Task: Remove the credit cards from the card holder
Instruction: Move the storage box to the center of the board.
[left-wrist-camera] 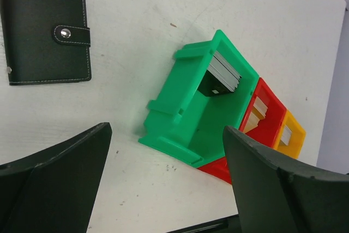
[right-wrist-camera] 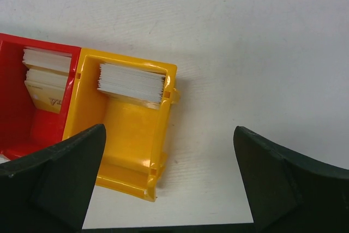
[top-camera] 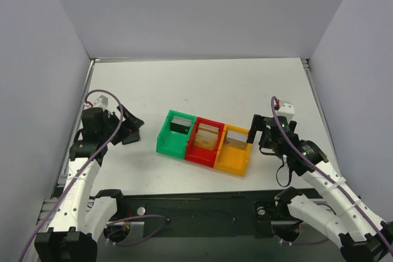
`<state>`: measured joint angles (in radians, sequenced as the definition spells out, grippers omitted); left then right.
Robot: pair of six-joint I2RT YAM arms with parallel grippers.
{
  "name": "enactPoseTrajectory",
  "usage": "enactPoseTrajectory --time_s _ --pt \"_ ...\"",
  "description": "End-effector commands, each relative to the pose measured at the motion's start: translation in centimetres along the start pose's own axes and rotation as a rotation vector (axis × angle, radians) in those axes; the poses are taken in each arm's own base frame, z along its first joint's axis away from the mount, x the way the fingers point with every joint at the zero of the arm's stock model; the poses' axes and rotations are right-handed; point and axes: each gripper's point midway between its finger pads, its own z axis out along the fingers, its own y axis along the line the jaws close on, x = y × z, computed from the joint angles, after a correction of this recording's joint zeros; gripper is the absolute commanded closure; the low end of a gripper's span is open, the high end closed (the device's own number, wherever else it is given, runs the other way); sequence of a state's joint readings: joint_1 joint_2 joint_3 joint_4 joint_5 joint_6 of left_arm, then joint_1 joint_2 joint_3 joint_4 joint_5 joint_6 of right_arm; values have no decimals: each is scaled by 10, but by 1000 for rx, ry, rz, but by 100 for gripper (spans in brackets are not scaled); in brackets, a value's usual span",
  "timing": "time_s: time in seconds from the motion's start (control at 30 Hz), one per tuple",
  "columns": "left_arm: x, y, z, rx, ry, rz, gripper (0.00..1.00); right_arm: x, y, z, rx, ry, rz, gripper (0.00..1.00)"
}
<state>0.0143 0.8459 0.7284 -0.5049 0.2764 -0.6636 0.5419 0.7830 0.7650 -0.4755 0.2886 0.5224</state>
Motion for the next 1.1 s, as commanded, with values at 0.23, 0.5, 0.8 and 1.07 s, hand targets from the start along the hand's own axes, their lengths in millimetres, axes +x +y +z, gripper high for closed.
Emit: enactPoseTrajectory --time_s 0.23,0.5,0.8,1.07 --pt "2 -9 19 -91 21 117 12 6 -13 16 5 101 127 7" --pt "31 -5 63 -114 151 87 12 26 -3 35 -54 192 235 7" --pt "42 -23 81 -73 171 140 15 49 1 51 -78 261 288 7" --pt "69 -20 94 -56 230 178 23 70 7 68 -111 315 297 19"
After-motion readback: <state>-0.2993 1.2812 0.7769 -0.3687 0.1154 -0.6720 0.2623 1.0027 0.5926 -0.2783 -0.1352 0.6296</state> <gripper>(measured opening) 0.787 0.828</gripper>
